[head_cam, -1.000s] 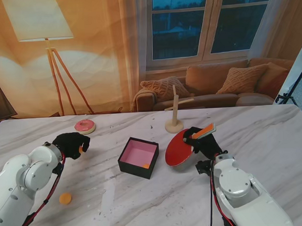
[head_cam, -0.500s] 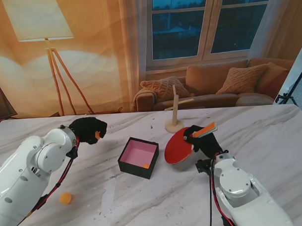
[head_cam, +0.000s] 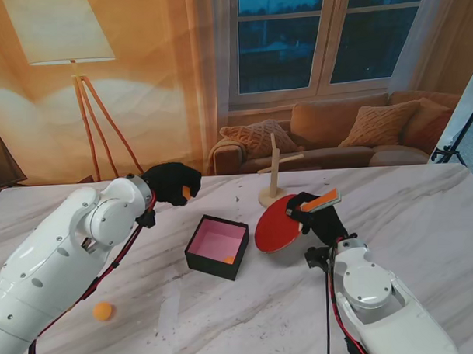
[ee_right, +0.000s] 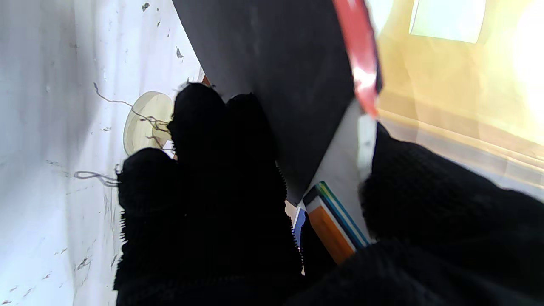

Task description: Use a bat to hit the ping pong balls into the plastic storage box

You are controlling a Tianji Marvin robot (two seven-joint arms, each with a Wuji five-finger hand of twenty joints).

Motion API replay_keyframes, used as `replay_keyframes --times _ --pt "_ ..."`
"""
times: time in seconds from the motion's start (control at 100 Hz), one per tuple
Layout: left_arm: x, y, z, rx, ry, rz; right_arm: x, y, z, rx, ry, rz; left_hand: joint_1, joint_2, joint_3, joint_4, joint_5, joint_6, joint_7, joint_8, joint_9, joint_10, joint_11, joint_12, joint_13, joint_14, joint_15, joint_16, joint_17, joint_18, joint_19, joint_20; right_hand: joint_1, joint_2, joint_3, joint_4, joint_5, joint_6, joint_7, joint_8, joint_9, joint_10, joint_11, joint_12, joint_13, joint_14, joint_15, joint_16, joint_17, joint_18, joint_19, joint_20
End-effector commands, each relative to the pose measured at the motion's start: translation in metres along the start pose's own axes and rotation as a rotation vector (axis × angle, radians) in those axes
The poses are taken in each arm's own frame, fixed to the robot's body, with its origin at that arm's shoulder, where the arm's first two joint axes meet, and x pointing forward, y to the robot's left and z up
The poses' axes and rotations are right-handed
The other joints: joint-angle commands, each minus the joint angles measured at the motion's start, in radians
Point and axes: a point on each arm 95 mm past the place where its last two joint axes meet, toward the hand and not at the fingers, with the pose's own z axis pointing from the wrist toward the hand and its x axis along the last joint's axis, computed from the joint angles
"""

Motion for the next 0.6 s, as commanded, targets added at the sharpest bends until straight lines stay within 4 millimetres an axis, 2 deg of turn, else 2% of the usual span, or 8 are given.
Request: replay_keyframes --times 0.0,0.34,0.59 --pt "0.013 -0.008 0.006 0.014 0.025 -0.015 0.007 -0.004 0.001 0.013 0.022 0.012 0.075 0.036 0.076 0.018 0.017 0.001 0.024 0.009 0.119 -0.014 0.139 0.073 0.022 0.008 0.004 0.009 0.003 -0.006 0.026 0.011 0.111 0.103 0.105 0.026 0.191 -0.066 0.107 0.038 0.026 -0.211 -0.008 0.001 -0.041 -0.094 -0.019 0.001 -0.002 -0.052 0.004 0.011" --pt "0.048 -0.020 0.023 0.039 0.091 -0.075 0.012 -0.006 0.001 0.023 0.051 0.017 0.074 0.039 0.073 0.018 0.016 0.002 0.019 0.012 0.119 -0.012 0.135 0.075 0.024 0.008 0.006 0.009 0.005 -0.006 0.028 0.011 0.112 0.105 0.101 0.027 0.188 -0.070 0.108 0.041 0.025 -0.214 -0.009 0.001 -0.041 -0.098 -0.024 -0.001 0.000 -0.053 0.002 0.010" --pt "0.067 -0.025 0.026 0.054 0.119 -0.124 0.005 -0.002 -0.003 0.013 0.035 0.004 0.077 0.043 0.068 0.018 0.014 0.006 0.014 0.015 0.117 -0.009 0.131 0.077 0.019 0.012 0.007 0.010 0.002 -0.006 0.029 0.011 0.112 0.104 0.102 0.028 0.188 -0.071 0.109 0.042 0.025 -0.214 -0.009 0.001 -0.040 -0.097 -0.024 -0.001 0.000 -0.054 0.001 0.010"
